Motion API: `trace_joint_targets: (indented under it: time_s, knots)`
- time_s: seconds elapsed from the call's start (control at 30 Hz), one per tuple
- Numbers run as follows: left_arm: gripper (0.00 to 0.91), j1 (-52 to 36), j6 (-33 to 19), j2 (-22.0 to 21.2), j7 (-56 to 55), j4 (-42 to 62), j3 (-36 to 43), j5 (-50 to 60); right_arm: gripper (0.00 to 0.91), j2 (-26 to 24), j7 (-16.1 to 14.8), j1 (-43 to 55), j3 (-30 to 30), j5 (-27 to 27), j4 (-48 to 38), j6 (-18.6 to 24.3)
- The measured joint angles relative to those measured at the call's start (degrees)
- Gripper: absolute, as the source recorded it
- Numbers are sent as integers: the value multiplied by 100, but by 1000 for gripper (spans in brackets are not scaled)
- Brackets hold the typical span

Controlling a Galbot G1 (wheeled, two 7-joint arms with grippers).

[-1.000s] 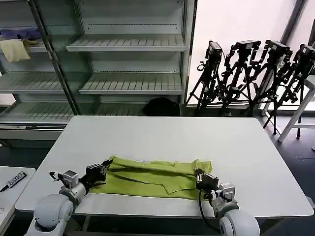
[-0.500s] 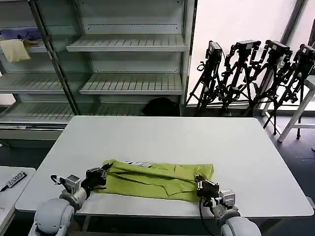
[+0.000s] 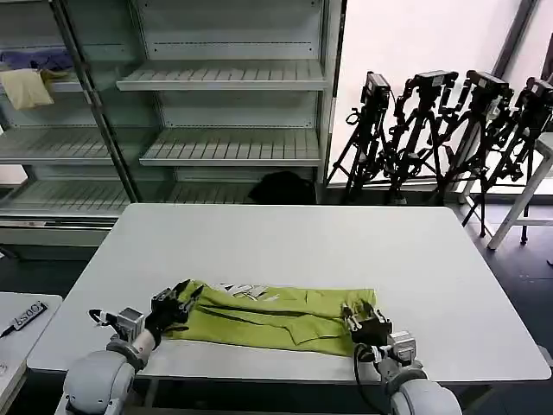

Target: Fold and organize the clothes.

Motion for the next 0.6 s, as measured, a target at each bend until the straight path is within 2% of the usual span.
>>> trace_joint_targets:
  time_s: [0.27,0.6]
  knots:
    - [907,168,-134,-176,-444,-163,-185,-149,907,-60,58,297,314,471,-228,562]
    - [907,527,-157,-485,-840,-255,-110,-129,907,-114,165,706,678,920,-427,743]
